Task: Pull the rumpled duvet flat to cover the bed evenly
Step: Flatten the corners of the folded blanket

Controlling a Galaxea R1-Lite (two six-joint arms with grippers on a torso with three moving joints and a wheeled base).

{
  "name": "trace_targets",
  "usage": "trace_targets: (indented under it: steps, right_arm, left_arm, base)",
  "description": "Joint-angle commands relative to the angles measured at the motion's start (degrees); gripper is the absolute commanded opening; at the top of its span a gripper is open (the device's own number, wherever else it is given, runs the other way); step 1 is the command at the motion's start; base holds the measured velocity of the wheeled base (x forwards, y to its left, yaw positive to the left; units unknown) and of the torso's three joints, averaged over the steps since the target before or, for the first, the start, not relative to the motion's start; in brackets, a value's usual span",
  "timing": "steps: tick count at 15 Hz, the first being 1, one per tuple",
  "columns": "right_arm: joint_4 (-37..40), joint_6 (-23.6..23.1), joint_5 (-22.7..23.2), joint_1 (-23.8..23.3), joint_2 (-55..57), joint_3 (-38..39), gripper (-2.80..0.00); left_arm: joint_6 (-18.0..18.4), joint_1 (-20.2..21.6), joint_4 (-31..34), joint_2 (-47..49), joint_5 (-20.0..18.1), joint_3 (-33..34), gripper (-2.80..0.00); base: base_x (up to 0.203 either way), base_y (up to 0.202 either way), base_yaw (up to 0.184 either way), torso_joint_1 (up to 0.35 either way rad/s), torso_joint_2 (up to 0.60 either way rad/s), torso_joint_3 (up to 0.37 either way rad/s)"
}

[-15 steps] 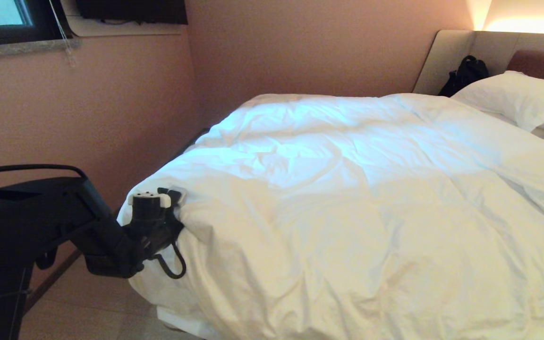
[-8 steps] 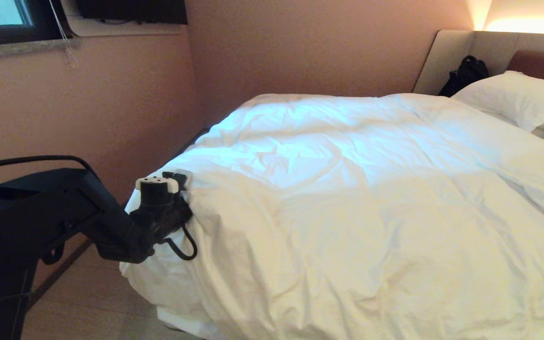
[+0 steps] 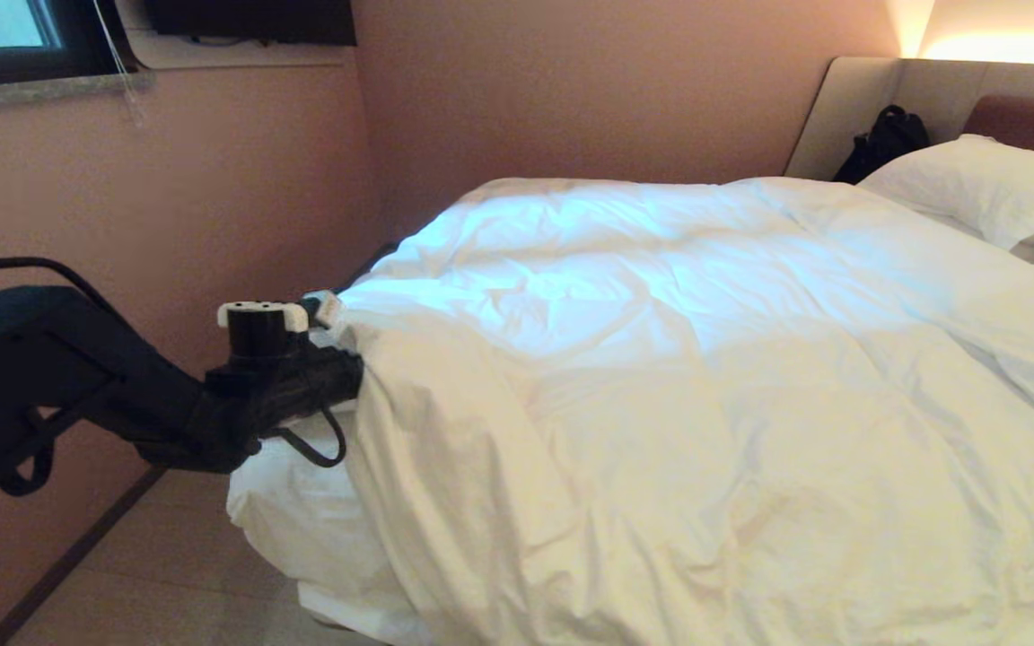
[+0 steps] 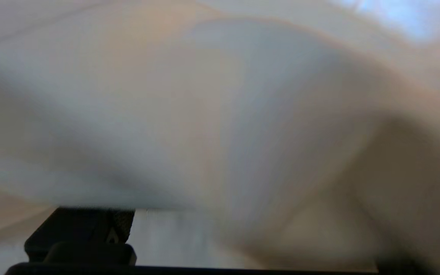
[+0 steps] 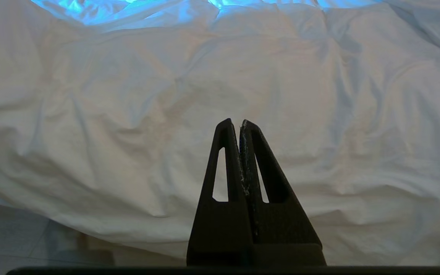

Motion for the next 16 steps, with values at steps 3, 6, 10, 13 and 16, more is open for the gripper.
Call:
trace_targets:
  steps: [3,6,10,13,16]
  right_arm:
    - [0.03,0.0,-0.01,0.02,-0.02,-0.03,-2.8]
    - [0.03,0.0,-0.01,0.02,-0.02,0.06,-2.8]
    - [0.03,0.0,-0.01,0.02,-0.02,-0.03,-2.8]
    - [0.03,0.0,-0.01,0.02,-0.02,0.05,-2.8]
    - [0.03,0.0,-0.01,0.02,-0.02,0.06,-2.8]
  left_arm:
    - [-0.51,3.96,-0.67,-3.97,-1.35,-0.45,0.0]
    - [-0.69,5.94,-0.81,-5.3,-2.99,-0.63,0.0]
    - [-1.04,6.68,-0.81,-6.27,-4.19,-0.47,0.0]
    - [-1.04,6.77,-0.81,-5.72,-4.27,-0.38,0.0]
    - [-1.04,6.68,-0.81,-3.77,-4.67,-0.65,0.0]
  base:
    - [0.0,0.0,0.0,0.0,0.0,0.0]
    - [0.0,0.0,0.0,0.0,0.0,0.0]
    - [0.0,0.0,0.0,0.0,0.0,0.0]
    - [0.0,0.0,0.0,0.0,0.0,0.0]
    - [0.0,0.0,0.0,0.0,0.0,0.0]
